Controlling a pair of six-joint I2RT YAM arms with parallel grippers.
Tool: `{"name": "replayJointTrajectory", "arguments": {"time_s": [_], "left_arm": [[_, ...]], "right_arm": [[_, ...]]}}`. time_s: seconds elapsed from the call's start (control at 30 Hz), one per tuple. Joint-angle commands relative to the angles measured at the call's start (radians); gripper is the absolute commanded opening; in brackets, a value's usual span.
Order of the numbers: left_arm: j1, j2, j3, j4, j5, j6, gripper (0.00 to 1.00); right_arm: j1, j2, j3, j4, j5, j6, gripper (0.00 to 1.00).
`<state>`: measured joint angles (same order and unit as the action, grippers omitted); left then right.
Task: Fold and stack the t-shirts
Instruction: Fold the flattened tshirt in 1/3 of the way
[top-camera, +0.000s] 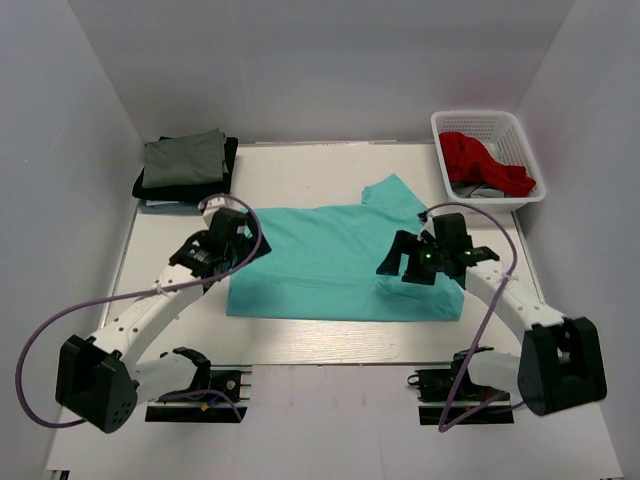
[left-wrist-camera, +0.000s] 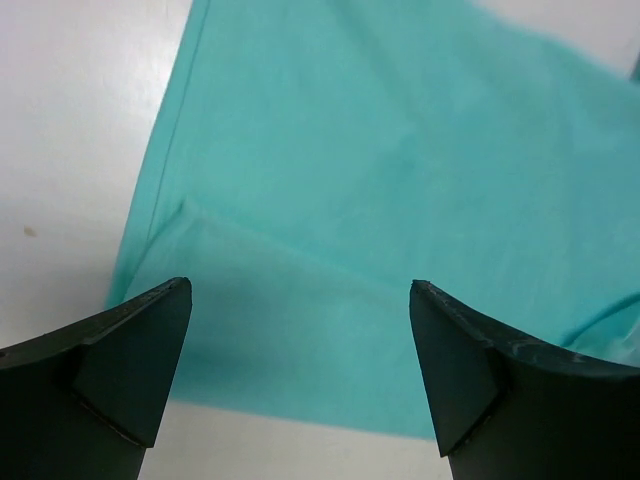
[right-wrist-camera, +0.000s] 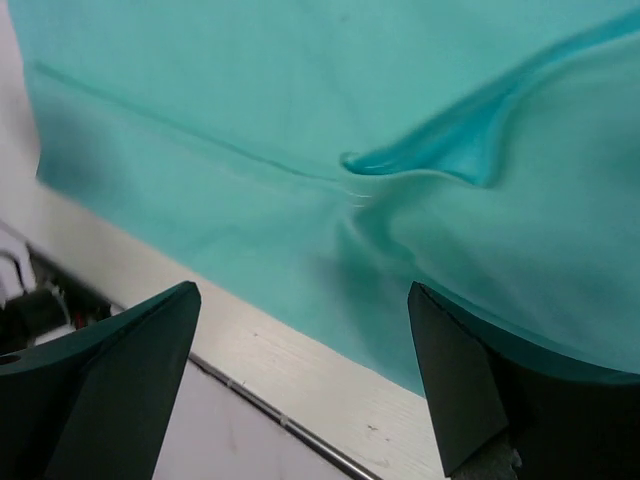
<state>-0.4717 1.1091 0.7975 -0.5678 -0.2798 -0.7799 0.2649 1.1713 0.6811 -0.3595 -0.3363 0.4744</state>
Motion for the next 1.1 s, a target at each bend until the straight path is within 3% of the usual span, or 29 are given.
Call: {"name": "replayJointTrajectory", "arguments": {"time_s": [0.0, 0.3, 0.57, 0.87, 1.07], "left_arm": [[0.007, 0.040, 0.101, 0.009, -0.104, 0.042, 1.00], [0.007, 0.101, 0.091, 0.019, -0.124, 0.042, 1.00], [0.007, 0.141, 0.109, -0.001, -0.173, 0.042, 1.00], [0.007, 0.198, 0.131, -0.001, -0.180, 0.042, 1.00], [0.007, 0.262, 0.199, 0.019, -0.245, 0.060, 1.00]], "right_arm": [[0.057, 0.094, 0.027, 0.119, -0.211, -0.036, 0.90], [0.073, 0.343, 0.162, 0.332, -0.279, 0.006, 0.90], [0.066, 0.524, 0.157, 0.346, -0.270, 0.012, 0.90], [0.066, 0.625, 0.184, 0.398, -0.273, -0.023, 0.90], [0.069, 0.519, 0.352, 0.363, -0.184, -0.077, 0.90]]}}
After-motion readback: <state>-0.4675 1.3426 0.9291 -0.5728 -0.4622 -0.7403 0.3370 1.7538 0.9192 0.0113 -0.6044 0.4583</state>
